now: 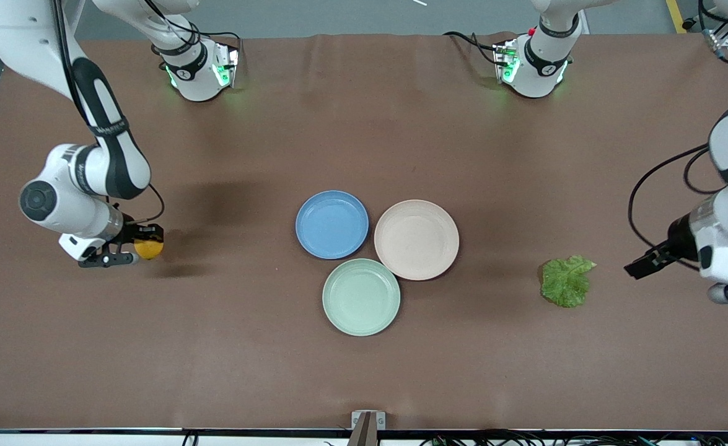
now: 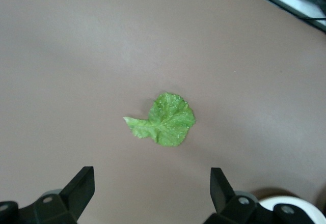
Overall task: Pick lemon and lettuce from plates
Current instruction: 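Lower the lemon onto the table with the right gripper and open it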
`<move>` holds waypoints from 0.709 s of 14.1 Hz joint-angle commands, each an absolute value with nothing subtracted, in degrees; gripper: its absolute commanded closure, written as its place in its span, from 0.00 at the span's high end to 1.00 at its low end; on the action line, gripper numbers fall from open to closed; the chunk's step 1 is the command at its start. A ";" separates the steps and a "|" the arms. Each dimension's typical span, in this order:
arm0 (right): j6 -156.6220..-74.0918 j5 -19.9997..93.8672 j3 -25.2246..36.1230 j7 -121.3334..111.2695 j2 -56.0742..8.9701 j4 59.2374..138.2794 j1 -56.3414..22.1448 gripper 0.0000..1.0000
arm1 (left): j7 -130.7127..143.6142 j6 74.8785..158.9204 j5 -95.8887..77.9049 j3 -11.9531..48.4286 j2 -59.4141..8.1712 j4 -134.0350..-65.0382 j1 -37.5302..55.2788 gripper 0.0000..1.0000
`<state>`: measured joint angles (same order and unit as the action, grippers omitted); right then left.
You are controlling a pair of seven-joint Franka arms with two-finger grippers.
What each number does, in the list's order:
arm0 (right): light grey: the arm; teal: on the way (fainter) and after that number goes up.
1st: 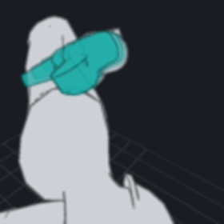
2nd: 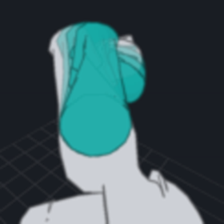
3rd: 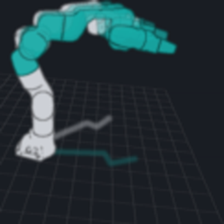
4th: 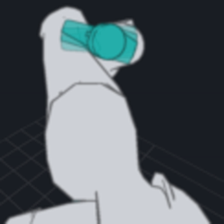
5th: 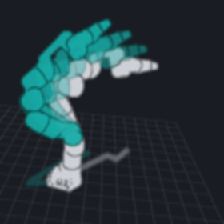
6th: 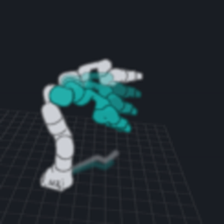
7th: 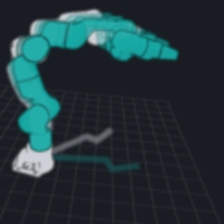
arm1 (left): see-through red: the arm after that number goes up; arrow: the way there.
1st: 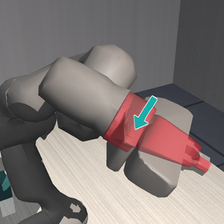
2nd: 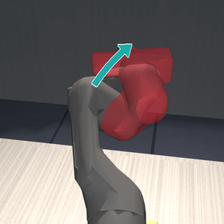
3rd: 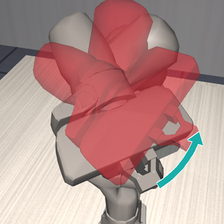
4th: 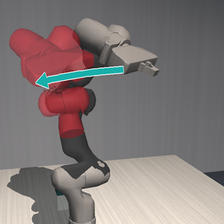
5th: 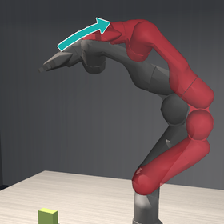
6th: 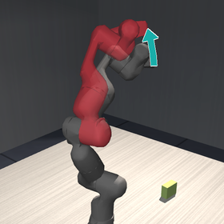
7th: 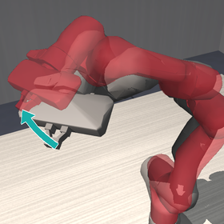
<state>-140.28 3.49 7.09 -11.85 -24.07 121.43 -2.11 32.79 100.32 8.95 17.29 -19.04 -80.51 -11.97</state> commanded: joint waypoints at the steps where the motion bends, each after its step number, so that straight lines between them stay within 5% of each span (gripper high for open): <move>1: -143.78 3.16 5.71 -12.04 -26.62 121.29 0.26 0.29 | 25.00 94.68 9.58 17.40 -13.03 -80.77 -11.87 1.00; 2: -144.05 3.16 5.71 -12.04 -26.72 121.20 0.26 0.31 | 20.96 92.92 9.23 17.32 -11.01 -80.86 -11.95 1.00; 3: -143.70 3.16 5.71 -11.95 -26.63 121.20 0.18 0.52 | 16.48 90.64 8.45 17.40 -9.07 -80.95 -12.39 1.00; 4: -143.18 3.16 5.71 -11.87 -26.37 121.20 0.18 0.91 | 12.52 89.14 7.65 17.05 -7.57 -81.12 -11.96 1.00; 5: -142.56 3.16 5.71 -11.69 -25.58 121.20 0.18 1.00 | 10.04 87.64 7.39 16.62 -5.47 -82.17 -10.82 1.00; 10: -123.96 3.78 5.62 -10.99 -14.61 117.17 0.09 1.00 | 8.00 88.06 1.93 7.91 3.33 -91.74 -4.31 1.00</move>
<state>-130.57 3.59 6.75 -11.67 -22.00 117.09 -1.13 9.55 86.97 3.51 9.97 -1.28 -85.85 -5.34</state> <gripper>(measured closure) 0.000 0.000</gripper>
